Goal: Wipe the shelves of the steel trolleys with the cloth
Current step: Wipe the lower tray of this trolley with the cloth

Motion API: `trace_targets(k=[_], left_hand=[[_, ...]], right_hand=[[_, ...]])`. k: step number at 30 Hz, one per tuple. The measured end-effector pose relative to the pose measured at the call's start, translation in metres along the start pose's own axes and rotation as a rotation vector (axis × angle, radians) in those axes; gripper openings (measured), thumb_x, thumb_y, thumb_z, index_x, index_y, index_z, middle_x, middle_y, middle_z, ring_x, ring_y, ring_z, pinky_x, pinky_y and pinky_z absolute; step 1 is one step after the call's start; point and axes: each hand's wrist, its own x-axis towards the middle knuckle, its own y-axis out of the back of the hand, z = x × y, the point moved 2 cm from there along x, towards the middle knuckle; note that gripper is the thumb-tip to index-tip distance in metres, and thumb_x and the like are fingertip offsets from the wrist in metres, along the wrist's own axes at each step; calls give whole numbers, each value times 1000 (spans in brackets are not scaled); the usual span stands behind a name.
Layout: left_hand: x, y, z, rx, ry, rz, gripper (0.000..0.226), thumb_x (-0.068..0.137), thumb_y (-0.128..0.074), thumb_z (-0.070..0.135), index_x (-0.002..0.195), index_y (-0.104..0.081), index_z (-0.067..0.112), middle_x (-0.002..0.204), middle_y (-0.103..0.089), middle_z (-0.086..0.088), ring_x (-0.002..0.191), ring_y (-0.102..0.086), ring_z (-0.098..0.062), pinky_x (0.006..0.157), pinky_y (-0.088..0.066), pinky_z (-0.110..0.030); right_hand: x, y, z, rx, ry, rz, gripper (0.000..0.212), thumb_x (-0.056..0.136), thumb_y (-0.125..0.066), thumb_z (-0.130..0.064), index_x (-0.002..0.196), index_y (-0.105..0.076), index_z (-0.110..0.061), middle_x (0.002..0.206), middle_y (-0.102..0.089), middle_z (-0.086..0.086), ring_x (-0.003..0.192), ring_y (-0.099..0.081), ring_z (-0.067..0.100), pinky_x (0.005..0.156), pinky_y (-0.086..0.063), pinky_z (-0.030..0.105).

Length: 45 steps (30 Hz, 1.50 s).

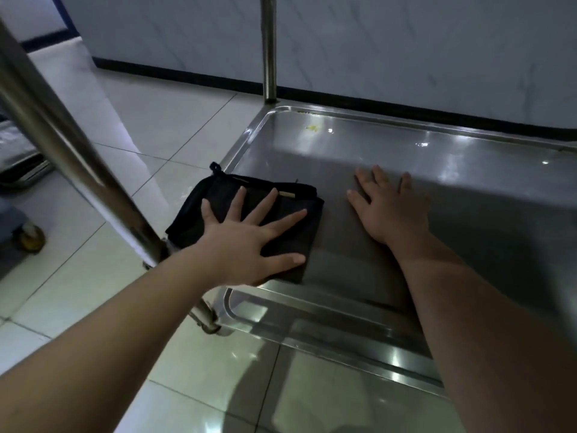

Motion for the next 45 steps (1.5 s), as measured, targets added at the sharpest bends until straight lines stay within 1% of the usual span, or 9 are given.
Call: trace_targets(k=[6,10,15,19,23,27,33,39,45], left_hand=[[-22,-10,3,-24,26,14,73,55,-2,100,122,20,81,157,26,20,144,26,-37,96,21,-76],[37,4,4,4,67,37,77,52,-2,102,122,20,80,159,21,19,146,21,-37,96,17,-79],[129,34,12,30,106,43,74,70,-15,95,136,11,71,162,14,12,145,16,-42,94,12,-83],[155,44,18,40,119,23,75,74,-17,92,140,9,67,163,14,10,146,17,-41,97,11,-82],[117,32,23,40,96,19,74,71,-17,94,136,12,71,162,15,13,146,18,-39,97,13,-79],[40,1,26,15,41,-19,76,55,-6,101,122,23,79,158,24,17,145,25,-36,96,19,-77],[-5,-8,34,8,42,29,75,56,-6,101,124,18,80,159,20,19,146,21,-34,102,14,-77],[-9,-9,38,7,67,61,76,56,-5,102,125,16,80,161,16,18,147,18,-34,104,12,-76],[1,-24,132,44,81,68,85,55,2,101,132,19,71,161,20,9,143,21,-46,94,16,-80]], right_hand=[[-8,-3,-3,-24,15,3,62,95,-16,-67,152,-11,-43,163,-5,-10,146,-6,42,108,-17,67],[-11,-3,-6,-19,13,-8,62,95,-14,-66,152,-7,-43,164,-2,-10,147,-2,42,111,-14,67],[-11,-3,-6,-9,11,5,61,96,-16,-65,153,-10,-42,164,-3,-9,147,-2,41,112,-11,67],[-7,-1,-4,-12,11,21,60,97,-17,-64,152,-14,-41,163,-7,-9,146,-5,41,110,-15,66],[-3,-3,-1,28,-1,7,58,97,-18,-64,152,-14,-43,163,-5,-11,147,-2,40,109,-14,66],[-1,-1,-1,57,28,-11,59,97,-21,-63,152,-16,-41,163,-7,-9,146,-3,44,111,-16,67],[-21,10,33,82,164,-26,58,98,-34,-56,151,-28,-33,161,-22,0,142,-24,35,111,-18,61],[-80,14,146,-27,13,-128,69,86,-13,-79,148,-5,-51,163,-2,-15,146,-8,39,112,-8,67],[-91,13,140,-32,-39,-63,66,89,-12,-76,150,-6,-50,163,-2,-13,147,-1,41,113,-4,66]])
